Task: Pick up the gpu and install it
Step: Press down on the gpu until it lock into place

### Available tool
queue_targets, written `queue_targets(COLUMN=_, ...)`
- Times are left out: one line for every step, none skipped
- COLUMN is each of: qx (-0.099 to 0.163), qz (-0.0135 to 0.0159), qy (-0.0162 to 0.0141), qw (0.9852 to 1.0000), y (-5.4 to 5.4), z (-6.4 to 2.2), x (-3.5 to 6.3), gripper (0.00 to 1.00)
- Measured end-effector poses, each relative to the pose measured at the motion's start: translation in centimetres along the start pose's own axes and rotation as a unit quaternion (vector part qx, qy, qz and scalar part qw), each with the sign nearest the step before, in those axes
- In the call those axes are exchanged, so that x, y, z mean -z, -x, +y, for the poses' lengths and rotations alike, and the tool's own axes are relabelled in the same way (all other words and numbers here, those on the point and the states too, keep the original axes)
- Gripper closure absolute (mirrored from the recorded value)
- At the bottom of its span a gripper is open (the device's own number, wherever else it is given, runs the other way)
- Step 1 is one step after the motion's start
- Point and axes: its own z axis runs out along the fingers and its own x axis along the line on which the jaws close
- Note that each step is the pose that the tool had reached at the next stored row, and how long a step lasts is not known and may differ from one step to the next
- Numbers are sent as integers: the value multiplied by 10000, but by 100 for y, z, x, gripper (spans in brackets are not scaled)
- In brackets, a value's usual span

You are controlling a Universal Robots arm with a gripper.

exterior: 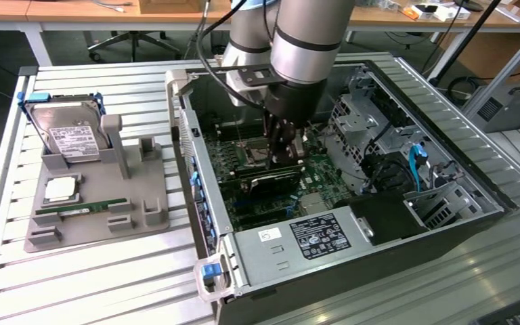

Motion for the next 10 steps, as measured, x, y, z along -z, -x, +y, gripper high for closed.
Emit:
queue_targets(qx=0, qz=0, qy=-2, qw=10000, y=1, z=60, x=-4, gripper=89)
queue_targets(qx=0, qz=0, qy=-3, qw=10000, y=2, z=100, x=-7, gripper=89)
queue_targets(qx=0, qz=0, qy=-5, qw=10000, y=3, z=181, x=-18, gripper=89)
queue_targets(qx=0, qz=0, qy=-6, qw=10000, y=4, z=224, x=-32, gripper=89)
queue_targets(qx=-1, qz=1, qy=-6, qw=10000, y=6, z=245, x=-45, gripper=89)
queue_targets(qx=-1, qz=5, qy=-5, qw=10000, y=6, z=261, x=-59, gripper=89)
queue_targets(qx=-1, qz=8, qy=-5, qw=10000, y=6, z=271, x=-72, gripper=89)
queue_targets(qx=-1, qz=8, qy=-5, qw=10000, y=6, z=280, x=-84, gripper=89)
queue_targets(qx=-1, qz=9, qy=-5, qw=10000, y=7, z=284, x=-93, gripper=89)
queue_targets(qx=-1, qz=9, qy=-5, qw=10000, y=7, z=287, x=-101, gripper=89)
